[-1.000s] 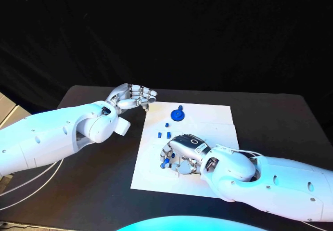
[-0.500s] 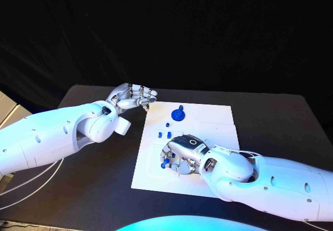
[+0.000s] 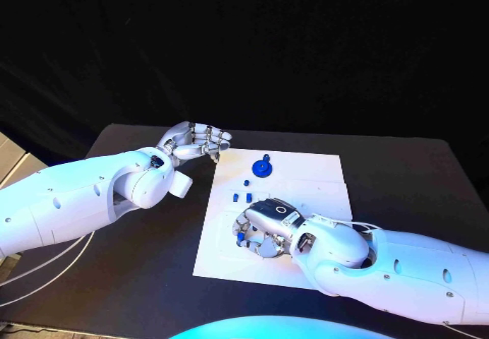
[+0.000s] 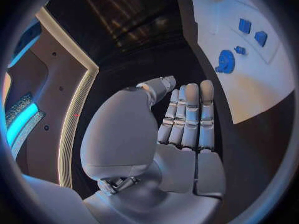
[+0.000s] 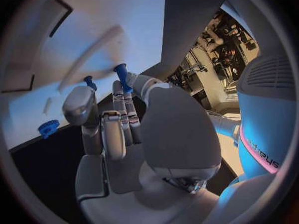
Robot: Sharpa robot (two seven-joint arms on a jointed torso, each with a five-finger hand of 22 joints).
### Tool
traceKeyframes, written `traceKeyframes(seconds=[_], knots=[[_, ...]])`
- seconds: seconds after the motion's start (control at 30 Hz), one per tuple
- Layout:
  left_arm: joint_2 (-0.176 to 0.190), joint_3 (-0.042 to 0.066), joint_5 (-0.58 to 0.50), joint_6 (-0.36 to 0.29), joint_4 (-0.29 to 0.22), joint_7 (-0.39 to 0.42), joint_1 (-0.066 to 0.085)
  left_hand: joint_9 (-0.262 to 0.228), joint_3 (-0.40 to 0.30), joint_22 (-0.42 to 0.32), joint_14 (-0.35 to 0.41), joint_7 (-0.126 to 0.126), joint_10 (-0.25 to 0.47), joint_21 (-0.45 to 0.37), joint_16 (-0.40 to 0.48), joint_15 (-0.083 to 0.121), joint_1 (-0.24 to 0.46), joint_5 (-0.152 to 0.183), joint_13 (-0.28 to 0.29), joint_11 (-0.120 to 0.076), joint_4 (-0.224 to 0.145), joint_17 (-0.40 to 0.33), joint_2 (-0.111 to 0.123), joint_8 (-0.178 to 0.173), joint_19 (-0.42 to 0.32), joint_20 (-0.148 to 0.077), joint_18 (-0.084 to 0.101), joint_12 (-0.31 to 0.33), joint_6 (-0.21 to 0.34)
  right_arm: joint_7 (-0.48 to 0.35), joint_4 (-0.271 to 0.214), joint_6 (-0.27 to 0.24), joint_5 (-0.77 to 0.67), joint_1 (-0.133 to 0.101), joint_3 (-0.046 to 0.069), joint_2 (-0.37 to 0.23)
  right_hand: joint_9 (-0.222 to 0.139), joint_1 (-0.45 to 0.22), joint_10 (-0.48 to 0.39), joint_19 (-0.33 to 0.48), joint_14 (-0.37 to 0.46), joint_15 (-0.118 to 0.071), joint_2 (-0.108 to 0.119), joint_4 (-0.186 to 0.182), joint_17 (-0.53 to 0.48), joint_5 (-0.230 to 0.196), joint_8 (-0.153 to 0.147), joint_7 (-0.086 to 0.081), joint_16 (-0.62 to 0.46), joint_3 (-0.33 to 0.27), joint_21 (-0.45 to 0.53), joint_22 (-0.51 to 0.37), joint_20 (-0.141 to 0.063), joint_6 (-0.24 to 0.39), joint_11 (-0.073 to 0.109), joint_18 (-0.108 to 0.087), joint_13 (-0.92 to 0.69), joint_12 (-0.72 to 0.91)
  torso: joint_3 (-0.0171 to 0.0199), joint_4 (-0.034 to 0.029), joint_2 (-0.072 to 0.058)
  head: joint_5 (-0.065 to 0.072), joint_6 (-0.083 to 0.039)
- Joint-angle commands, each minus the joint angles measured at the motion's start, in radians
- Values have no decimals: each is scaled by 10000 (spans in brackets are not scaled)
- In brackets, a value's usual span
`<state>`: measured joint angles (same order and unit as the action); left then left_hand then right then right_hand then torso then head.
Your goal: Assemble the parts on the task board
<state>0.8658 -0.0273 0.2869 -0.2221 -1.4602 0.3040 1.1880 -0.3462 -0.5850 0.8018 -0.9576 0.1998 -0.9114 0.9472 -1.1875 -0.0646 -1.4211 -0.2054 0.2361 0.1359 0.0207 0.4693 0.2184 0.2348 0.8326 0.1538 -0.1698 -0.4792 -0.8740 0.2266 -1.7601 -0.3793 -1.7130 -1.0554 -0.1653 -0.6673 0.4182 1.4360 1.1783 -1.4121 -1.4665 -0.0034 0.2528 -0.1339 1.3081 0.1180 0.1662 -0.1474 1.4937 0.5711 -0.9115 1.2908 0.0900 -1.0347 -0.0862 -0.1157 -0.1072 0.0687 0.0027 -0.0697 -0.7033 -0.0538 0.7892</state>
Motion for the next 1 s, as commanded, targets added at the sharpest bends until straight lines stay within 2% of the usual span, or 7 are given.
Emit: traceKeyframes(seconds=[0.03,0.37,0.57,0.6,0.73,0.87,1.0], knots=[[-9,8,-56,137,-20,61,-2,12,68,-11,51,2,83,-39,35,-7,46,-53,-15,9,8,-17,-63,44,-8,65,-141,-55,86,-226,40,266,31,30,-20,28,-34,-171,-313,74,-570,129,111,-31,441,-72,-98,-21,-93,-10,266,-102,83,135,-79,42,125,-57,2,-9,1,10,-3],[-6,8,-56,140,-14,55,-2,12,68,-11,51,2,83,-39,35,-7,46,-53,-15,9,8,-17,-63,44,-8,65,-141,-55,86,-331,20,-83,76,36,-32,-29,-198,-245,-1429,314,-467,252,131,99,80,-80,-487,-4,-262,-543,1275,-531,235,644,-229,-122,418,39,6,2,1,15,-5],[-6,8,-56,148,-6,49,-2,12,68,-11,51,2,83,-39,35,-7,46,-53,-15,9,8,-17,-63,44,-8,65,-141,-55,86,-461,-133,-691,175,40,-32,-228,-372,36,-2085,435,-435,318,-177,-94,-71,-31,-731,-18,-329,-2039,2146,-963,306,840,-313,-236,407,285,8,2,4,38,-31],[-6,8,-56,148,-5,48,-2,12,68,-11,51,2,83,-39,35,-7,46,-53,-15,9,8,-17,-63,44,-8,65,-141,-55,86,-478,-156,-745,193,40,-32,-257,-421,301,-2209,452,-431,317,-376,-225,-89,-3,-766,-8,-334,-2598,2394,-1101,348,819,-344,-250,376,429,8,2,4,38,-31],[2,8,-56,151,2,43,-3,12,68,-11,51,2,83,-39,35,-7,46,-53,-15,9,8,-17,-63,44,-8,65,-141,-55,86,-722,-469,-1236,575,-6,2,-685,-578,866,-2628,515,-387,365,-493,-839,-256,80,-903,-11,-410,-3713,3233,-1564,351,909,-376,-370,393,680,1,5,14,85,-68],[16,8,-57,154,14,40,-4,12,68,-11,51,2,83,-39,35,-7,46,-53,-15,9,8,-17,-63,44,-8,65,-141,-55,86,-1063,-747,-1438,1866,-363,49,-1288,-663,937,-2548,527,-338,324,-550,-1553,-445,55,-912,-52,-507,-4538,3766,-1875,326,858,-320,-433,381,1027,0,13,22,153,-119],[61,5,-84,154,20,35,-15,12,68,-11,51,2,83,-39,35,-7,46,-53,-15,9,8,-17,-63,44,-8,65,-141,-55,86,-1421,-889,-1346,4015,-984,70,-2105,-665,454,-1493,404,-317,184,-1069,-1566,-572,-113,-739,-144,-603,-5246,3867,-2002,223,486,-134,-441,269,1709,-8,44,54,273,-172]])
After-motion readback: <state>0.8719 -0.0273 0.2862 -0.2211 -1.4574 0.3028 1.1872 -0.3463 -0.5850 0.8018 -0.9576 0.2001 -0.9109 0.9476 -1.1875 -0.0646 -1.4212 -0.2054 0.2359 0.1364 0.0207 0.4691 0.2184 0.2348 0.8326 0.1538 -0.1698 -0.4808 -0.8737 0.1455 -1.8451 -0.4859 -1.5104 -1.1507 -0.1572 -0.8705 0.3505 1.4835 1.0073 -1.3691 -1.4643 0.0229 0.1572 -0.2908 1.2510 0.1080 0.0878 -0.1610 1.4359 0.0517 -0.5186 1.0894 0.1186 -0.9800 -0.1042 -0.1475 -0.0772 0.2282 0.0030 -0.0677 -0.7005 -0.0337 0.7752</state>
